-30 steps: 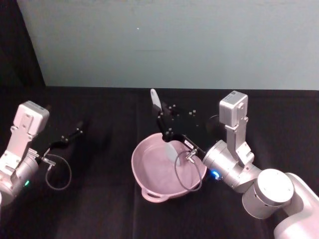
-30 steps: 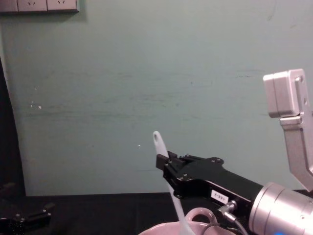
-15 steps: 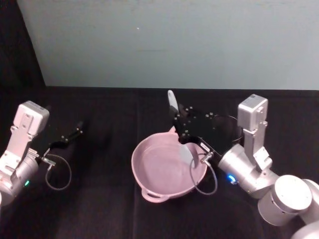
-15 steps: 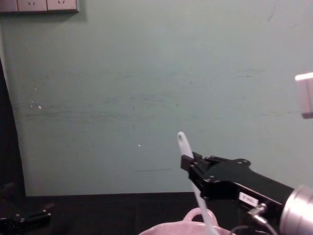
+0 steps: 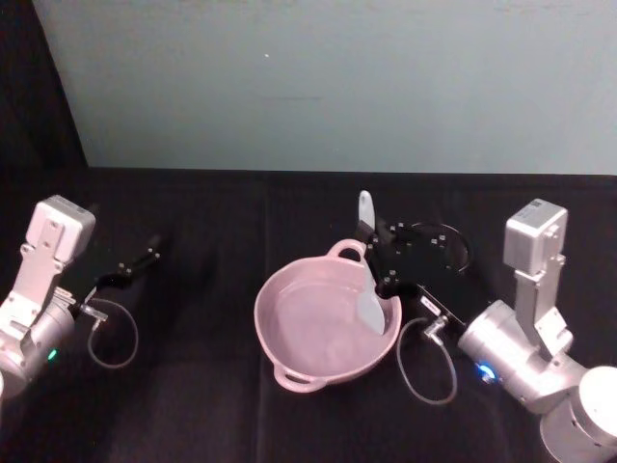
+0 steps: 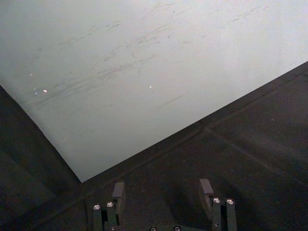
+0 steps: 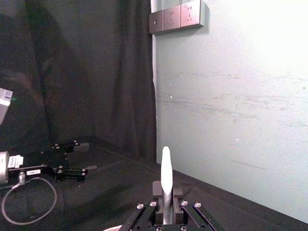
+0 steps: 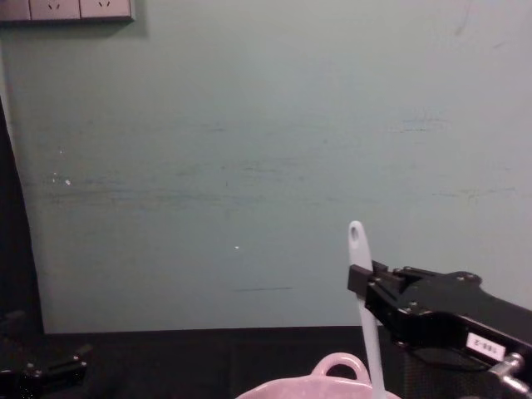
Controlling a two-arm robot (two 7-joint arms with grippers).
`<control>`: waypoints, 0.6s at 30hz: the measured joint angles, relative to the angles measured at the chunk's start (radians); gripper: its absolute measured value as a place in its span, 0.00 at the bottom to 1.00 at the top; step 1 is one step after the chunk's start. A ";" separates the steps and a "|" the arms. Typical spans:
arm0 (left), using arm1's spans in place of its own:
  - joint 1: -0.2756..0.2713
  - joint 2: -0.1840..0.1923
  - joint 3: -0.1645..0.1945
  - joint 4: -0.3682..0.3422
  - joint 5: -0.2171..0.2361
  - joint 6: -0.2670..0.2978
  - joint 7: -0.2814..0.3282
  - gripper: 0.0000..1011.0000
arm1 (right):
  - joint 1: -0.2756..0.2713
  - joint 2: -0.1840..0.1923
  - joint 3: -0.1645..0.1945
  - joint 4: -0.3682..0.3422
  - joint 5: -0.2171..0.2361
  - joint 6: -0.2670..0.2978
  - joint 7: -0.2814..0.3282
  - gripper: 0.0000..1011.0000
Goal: Use the one hand to pick up the spoon and stir the clear water in the bowl.
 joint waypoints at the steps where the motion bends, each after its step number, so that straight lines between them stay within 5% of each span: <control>1: 0.000 0.000 0.000 0.000 0.000 0.000 0.000 0.99 | -0.012 0.007 0.004 -0.017 0.002 0.005 -0.002 0.12; 18: 0.000 0.000 0.000 0.000 0.000 0.000 0.000 0.99 | -0.150 0.084 0.043 -0.192 0.031 0.077 -0.016 0.12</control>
